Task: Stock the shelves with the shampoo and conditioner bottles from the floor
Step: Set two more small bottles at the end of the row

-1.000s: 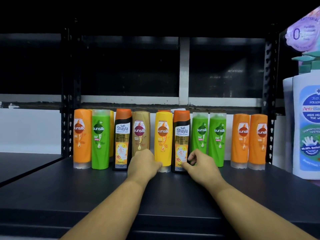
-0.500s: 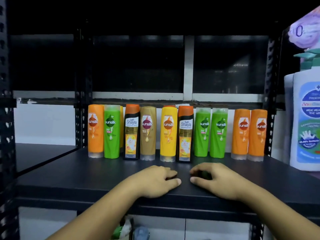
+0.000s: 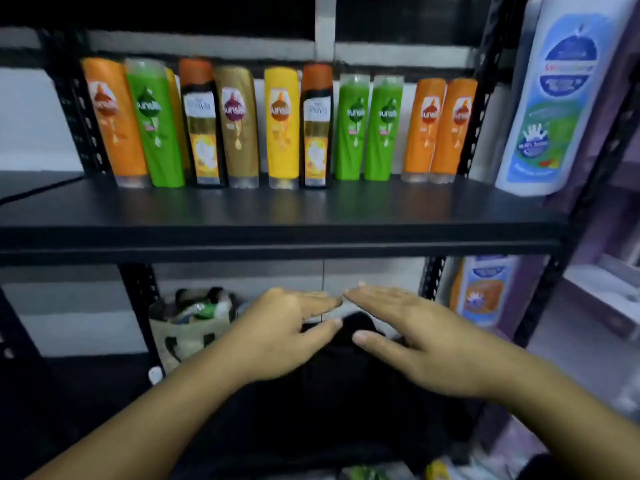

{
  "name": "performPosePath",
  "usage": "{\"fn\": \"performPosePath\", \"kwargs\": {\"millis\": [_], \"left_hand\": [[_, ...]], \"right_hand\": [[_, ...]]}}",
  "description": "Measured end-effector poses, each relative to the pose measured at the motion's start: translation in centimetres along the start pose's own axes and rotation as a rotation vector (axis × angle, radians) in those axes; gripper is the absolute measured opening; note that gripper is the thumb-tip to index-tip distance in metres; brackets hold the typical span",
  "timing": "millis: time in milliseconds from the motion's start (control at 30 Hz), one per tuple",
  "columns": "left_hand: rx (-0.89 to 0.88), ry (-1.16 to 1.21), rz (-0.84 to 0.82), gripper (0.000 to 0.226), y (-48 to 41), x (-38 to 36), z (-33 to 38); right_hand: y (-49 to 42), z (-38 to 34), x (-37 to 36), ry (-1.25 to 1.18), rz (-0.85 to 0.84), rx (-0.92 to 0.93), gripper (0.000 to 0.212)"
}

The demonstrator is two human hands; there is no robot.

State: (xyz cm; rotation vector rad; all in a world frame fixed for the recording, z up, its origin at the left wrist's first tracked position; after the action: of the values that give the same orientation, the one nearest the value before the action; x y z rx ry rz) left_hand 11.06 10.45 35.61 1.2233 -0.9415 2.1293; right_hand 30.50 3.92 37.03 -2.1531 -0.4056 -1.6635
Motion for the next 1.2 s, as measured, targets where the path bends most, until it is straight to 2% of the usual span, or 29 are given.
{"fn": "performPosePath", "kwargs": {"millis": [67, 300, 500, 633, 767, 967, 1100, 1200], "left_hand": [[0.045, -0.012, -0.143, 0.042, 1.1, -4.6, -0.3], [0.319, 0.172, -0.546, 0.033, 7.4, -20.3, -3.9], [0.475, 0.174, -0.734, 0.031, 11.6, -29.6, -6.4], [0.584, 0.215, -0.789, 0.059, 14.0, -33.8, -8.9], [0.667, 0.281, -0.836, 0.038, 15.7, -35.6, -10.5], [0.832, 0.385, -0.795, 0.044, 16.1, -39.4, -12.4], [0.945, 0.546, -0.740, 0.046, 15.5, -42.2, -12.5], [1.083, 0.678, -0.660, 0.052, 15.3, -44.2, -13.1]], "right_hand": [[1.1, 0.9, -3.3, 0.002, -0.095, -0.033, 0.058], [4.7, 5.7, -19.5, -0.108, -0.650, -0.260, 0.058], [7.0, 7.5, -30.1, -0.196, -0.907, -0.441, 0.055], [8.0, 8.0, -36.2, -0.258, -0.962, -0.514, 0.053], [8.5, 8.4, -41.1, -0.293, -1.002, -0.607, 0.066], [8.7, 9.7, -46.8, -0.406, -0.858, -0.830, 0.066], [7.9, 10.7, -49.9, -0.619, -0.687, -1.027, 0.072], [6.7, 11.5, -51.1, -0.724, -0.640, -1.075, 0.062]]}}
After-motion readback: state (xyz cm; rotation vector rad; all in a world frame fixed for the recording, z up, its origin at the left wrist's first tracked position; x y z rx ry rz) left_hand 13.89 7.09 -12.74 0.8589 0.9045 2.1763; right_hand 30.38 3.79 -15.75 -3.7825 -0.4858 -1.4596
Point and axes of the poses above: each hand's wrist, its own y-axis away from the middle knuckle, its own x-axis out of the back of the hand, z = x × y, the point moved 3 cm from there along -y, towards the middle knuckle, and after that the axes turned 6 degrees about -z, right-handed, at the moved point
